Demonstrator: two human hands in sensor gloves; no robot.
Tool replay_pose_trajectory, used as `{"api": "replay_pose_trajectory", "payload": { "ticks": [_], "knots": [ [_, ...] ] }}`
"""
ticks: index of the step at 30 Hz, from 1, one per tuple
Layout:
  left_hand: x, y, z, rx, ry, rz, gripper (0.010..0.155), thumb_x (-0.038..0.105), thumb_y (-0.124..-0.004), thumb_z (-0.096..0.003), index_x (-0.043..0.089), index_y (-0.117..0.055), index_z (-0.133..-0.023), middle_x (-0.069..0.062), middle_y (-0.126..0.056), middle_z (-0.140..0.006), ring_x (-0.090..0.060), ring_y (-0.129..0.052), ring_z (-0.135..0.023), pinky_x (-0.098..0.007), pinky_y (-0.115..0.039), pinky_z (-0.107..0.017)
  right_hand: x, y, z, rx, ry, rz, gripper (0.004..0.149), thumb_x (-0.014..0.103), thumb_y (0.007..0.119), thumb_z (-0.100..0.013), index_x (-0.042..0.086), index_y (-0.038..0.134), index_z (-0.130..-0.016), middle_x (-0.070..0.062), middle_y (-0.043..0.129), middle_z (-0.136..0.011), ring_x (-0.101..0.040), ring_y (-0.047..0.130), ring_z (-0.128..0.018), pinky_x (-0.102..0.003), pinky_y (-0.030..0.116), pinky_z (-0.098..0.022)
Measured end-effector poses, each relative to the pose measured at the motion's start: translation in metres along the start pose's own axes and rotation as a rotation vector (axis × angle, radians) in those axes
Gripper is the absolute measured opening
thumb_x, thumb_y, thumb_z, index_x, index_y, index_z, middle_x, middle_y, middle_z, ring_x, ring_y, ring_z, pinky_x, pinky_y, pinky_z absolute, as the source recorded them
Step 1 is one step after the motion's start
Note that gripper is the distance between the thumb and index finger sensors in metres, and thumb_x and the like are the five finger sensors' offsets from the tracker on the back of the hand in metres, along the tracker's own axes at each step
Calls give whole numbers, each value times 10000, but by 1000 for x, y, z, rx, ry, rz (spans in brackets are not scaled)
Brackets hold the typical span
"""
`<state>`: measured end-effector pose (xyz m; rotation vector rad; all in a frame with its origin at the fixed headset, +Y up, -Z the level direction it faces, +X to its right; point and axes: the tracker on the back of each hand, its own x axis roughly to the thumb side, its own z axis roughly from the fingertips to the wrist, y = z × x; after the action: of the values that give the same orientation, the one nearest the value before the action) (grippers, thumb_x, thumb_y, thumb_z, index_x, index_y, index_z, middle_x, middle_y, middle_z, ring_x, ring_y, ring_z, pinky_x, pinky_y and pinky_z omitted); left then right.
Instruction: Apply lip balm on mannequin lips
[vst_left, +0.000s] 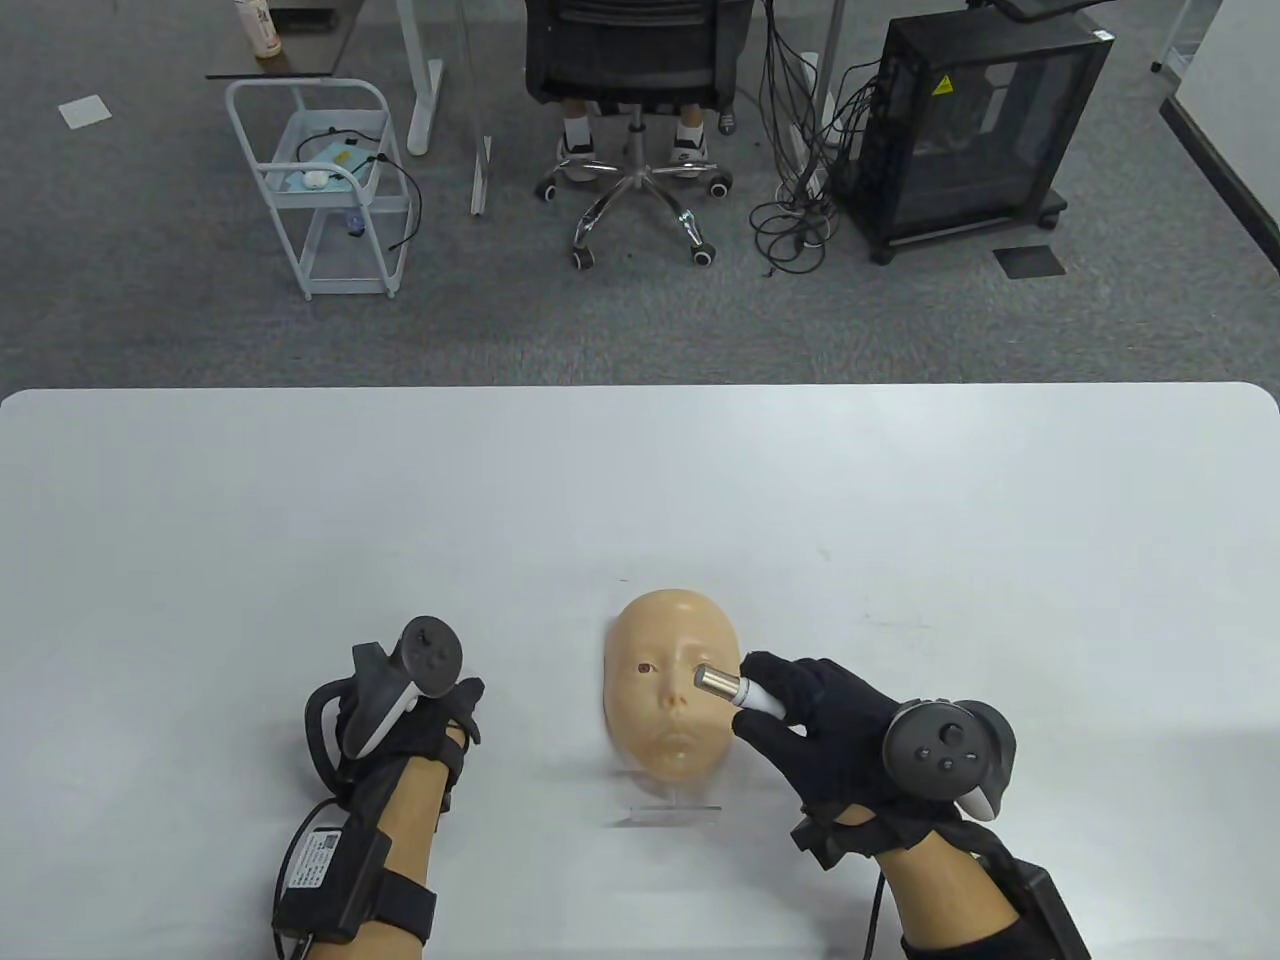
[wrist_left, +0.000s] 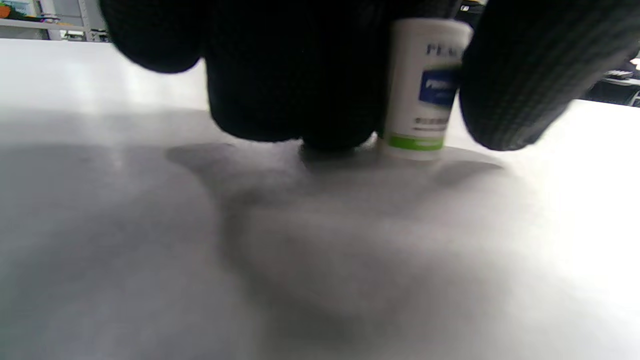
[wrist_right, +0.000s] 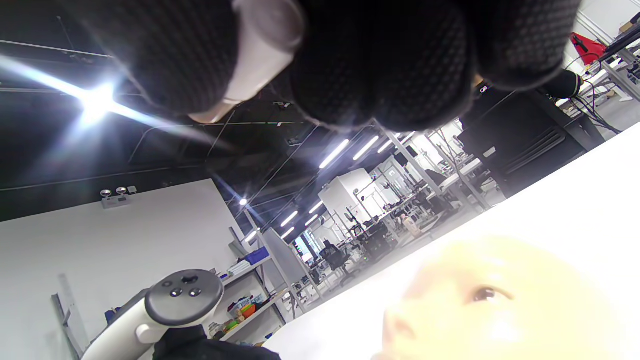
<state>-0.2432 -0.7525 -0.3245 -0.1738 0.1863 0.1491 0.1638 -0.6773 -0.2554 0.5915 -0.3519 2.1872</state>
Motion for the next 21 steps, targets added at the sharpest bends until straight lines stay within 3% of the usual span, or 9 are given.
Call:
{"api": "replay_pose_trajectory", "payload": {
  "ticks": [2, 5, 8, 9, 10, 12, 16, 18, 21],
  "knots": [
    [1, 7, 5, -12, -9, 17, 862, 625, -981, -503, 147, -572, -1093, -194, -782, -1011, -404, -890, -745, -622, -655, -595, 0, 1, 0, -2, 2, 2, 623, 519, 922, -454, 143, 803, -936, -70, 998, -694, -299, 993, -542, -518, 818, -492],
    [3, 33, 24, 103, -101, 122, 918, 633, -968, -504, 134, -491, -1109, -206, -650, -1087, -465, -779, -870, -642, -607, -626, 1, 2, 0, -3, 2, 13, 623, 516, 922, -454, 144, 801, -937, -72, 995, -698, -301, 991, -544, -520, 815, -494],
    [8, 61, 50, 397, -284, 455, 834, 610, -966, -501, 127, -594, -1070, -198, -740, -1037, -454, -842, -825, -650, -640, -606, 4, 8, 1, 6, -11, 49, 620, 509, 920, -455, 144, 797, -940, -74, 994, -698, -305, 988, -546, -524, 812, -495],
    [16, 65, 56, 416, -376, 589, 804, 603, -960, -502, 125, -625, -1055, -196, -777, -1012, -445, -873, -793, -652, -650, -597, 6, 10, 1, 12, -31, 90, 619, 507, 922, -454, 146, 797, -940, -74, 993, -700, -304, 989, -546, -524, 812, -497],
    [21, 65, 58, 391, -416, 648, 782, 607, -952, -506, 128, -649, -1045, -187, -813, -989, -430, -905, -763, -644, -674, -584, 8, 12, 1, 8, -48, 117, 618, 506, 924, -453, 147, 798, -940, -72, 994, -699, -302, 989, -548, -524, 813, -498],
    [40, 55, 62, 198, -530, 814, 776, 605, -952, -516, 132, -644, -1048, -178, -815, -990, -417, -911, -765, -635, -682, -590, 15, 16, 2, -4, -91, 175, 617, 504, 930, -448, 152, 800, -938, -68, 995, -697, -299, 991, -549, -522, 814, -500],
    [80, 23, 68, -305, -662, 1145, 834, 605, -960, -526, 111, -576, -1078, -218, -725, -1046, -481, -822, -846, -674, -614, -622, 33, 28, 6, -46, -225, 299, 616, 503, 947, -434, 168, 804, -931, -60, 995, -699, -296, 988, -555, -522, 811, -504],
    [89, 13, 71, -392, -675, 1200, 818, 607, -958, -533, 107, -594, -1068, -220, -751, -1025, -468, -852, -815, -663, -636, -609, 41, 34, 7, -60, -283, 358, 617, 501, 952, -429, 175, 803, -931, -55, 990, -705, -294, 985, -563, -521, 808, -510],
    [93, 7, 74, -391, -631, 1250, 703, 572, -958, -540, 116, -694, -1006, -161, -883, -916, -386, -965, -693, -615, -725, -558, 47, 38, 9, -75, -342, 416, 618, 500, 957, -426, 183, 799, -931, -50, 985, -713, -295, 979, -575, -521, 803, -516]
  ]
}}
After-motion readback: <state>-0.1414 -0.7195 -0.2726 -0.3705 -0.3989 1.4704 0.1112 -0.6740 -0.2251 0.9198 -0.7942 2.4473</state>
